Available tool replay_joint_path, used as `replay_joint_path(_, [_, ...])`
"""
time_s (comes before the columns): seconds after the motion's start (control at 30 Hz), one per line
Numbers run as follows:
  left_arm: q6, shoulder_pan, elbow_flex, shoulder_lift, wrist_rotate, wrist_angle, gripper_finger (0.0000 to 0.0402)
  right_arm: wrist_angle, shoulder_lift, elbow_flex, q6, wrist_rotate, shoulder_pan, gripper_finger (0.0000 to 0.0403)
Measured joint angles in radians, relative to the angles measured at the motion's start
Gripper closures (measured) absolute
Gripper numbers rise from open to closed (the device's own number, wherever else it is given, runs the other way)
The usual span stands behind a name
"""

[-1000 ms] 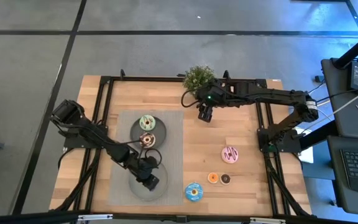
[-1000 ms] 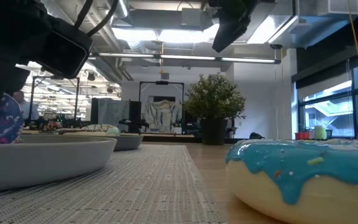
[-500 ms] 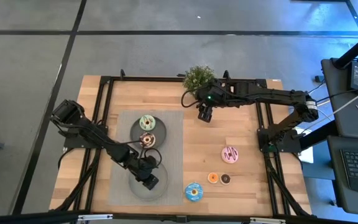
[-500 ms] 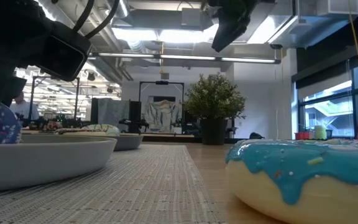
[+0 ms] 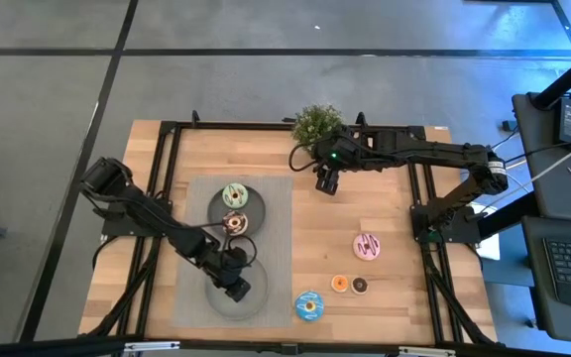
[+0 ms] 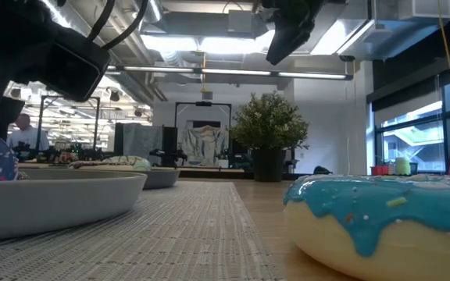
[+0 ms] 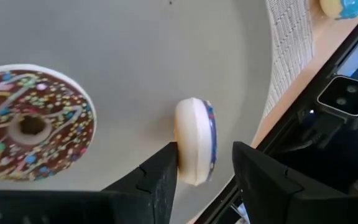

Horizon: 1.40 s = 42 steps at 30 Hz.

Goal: Pick & Place donuts
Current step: Put the small blue donut on the gray plate, then put the big purple donut on the black plate

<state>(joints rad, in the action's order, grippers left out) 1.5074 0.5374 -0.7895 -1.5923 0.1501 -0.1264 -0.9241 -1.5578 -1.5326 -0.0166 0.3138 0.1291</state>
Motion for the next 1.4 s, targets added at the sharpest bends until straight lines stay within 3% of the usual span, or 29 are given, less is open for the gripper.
replay_joint_path(0.4, [-0.013, -0.027, 0.0, 0.097, -0.012, -0.22, 0.0255, -0.001, 0.0, 0.0, 0.0, -0.003, 0.0, 0.0155])
replay_joint_path(0.5, [-0.038, -0.052, 0.0, 0.143, -0.036, -0.259, 0.0255, -0.024, 0.005, -0.001, -0.001, -0.056, 0.0, 0.0155])
replay_joint_path(0.67, [-0.124, -0.134, 0.0, 0.226, -0.148, -0.257, 0.0256, -0.109, 0.014, -0.001, -0.045, -0.156, -0.002, 0.0155])
replay_joint_path(0.9, [-0.349, -0.259, 0.0, 0.27, -0.287, -0.136, 0.0256, -0.153, 0.031, 0.064, -0.073, -0.152, -0.072, 0.0155])
replay_joint_path(1.13, [-0.51, -0.342, 0.0, 0.265, -0.35, 0.018, 0.0255, -0.087, 0.091, 0.257, -0.249, -0.15, -0.138, 0.0155])
replay_joint_path(1.4, [-0.534, -0.366, 0.0, 0.265, -0.341, 0.078, 0.0257, -0.068, 0.182, 0.524, -0.692, -0.127, -0.201, 0.0155])
